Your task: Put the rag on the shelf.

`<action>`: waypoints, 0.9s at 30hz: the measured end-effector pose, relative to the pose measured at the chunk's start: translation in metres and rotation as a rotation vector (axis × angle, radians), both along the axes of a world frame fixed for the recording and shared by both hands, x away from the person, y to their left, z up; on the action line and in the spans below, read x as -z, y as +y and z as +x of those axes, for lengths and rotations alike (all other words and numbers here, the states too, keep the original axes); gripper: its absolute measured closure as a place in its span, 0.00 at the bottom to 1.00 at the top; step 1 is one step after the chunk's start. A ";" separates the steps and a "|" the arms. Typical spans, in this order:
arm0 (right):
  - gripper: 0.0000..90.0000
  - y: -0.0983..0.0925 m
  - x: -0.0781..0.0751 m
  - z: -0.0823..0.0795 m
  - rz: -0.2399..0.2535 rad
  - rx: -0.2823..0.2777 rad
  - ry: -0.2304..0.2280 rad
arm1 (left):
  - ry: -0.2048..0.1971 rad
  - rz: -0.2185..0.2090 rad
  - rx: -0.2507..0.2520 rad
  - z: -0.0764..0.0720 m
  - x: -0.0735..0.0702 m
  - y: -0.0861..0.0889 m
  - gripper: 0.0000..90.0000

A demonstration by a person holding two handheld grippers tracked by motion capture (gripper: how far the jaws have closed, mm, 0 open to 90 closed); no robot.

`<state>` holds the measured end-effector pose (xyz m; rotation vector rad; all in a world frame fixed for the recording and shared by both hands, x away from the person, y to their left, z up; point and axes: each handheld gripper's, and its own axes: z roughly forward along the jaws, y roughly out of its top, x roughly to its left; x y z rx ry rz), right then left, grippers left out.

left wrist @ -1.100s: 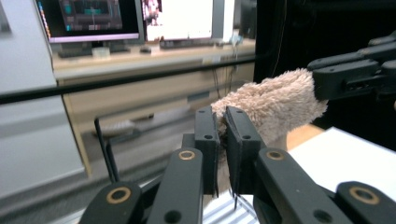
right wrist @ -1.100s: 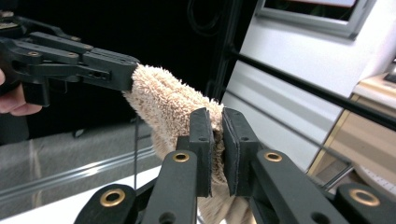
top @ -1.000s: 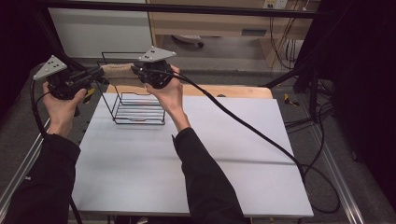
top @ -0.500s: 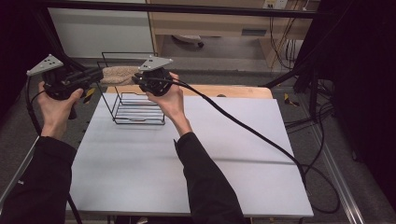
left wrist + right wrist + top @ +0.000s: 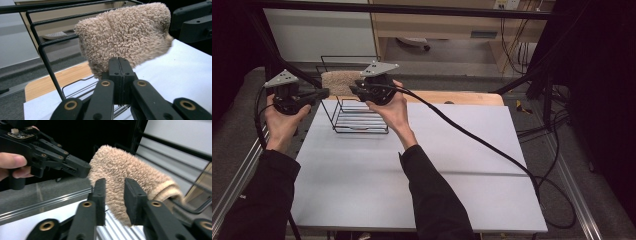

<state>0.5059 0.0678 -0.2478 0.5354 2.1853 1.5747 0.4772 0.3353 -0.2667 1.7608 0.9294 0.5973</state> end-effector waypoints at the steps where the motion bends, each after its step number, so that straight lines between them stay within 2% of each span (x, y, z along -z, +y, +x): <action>1: 0.88 0.001 0.002 0.000 -0.008 -0.003 0.027 | 0.001 0.002 -0.002 0.000 0.001 0.000 1.00; 4: 0.94 0.001 0.007 0.001 -0.034 0.014 0.060 | -0.001 0.005 -0.003 0.002 0.003 -0.001 1.00; 7: 0.97 -0.001 0.017 0.006 -0.046 0.060 0.100 | -0.006 0.010 -0.004 0.002 0.006 -0.003 1.00; 9: 0.97 -0.002 0.023 0.009 -0.050 0.078 0.109 | -0.004 0.011 -0.004 0.003 0.008 -0.003 1.00; 11: 0.95 -0.004 0.025 0.009 -0.046 0.069 0.095 | -0.004 0.007 -0.002 0.003 0.009 -0.003 0.99; 16: 0.86 -0.010 0.021 0.003 -0.018 0.062 0.088 | 0.001 -0.006 0.000 -0.003 0.009 -0.003 0.90; 20: 0.73 -0.019 0.019 -0.005 0.009 0.056 0.112 | 0.016 0.000 0.000 -0.012 0.014 -0.005 0.76; 27: 0.51 -0.051 0.028 -0.023 0.011 0.072 0.150 | 0.041 0.001 -0.004 -0.033 0.038 -0.008 0.55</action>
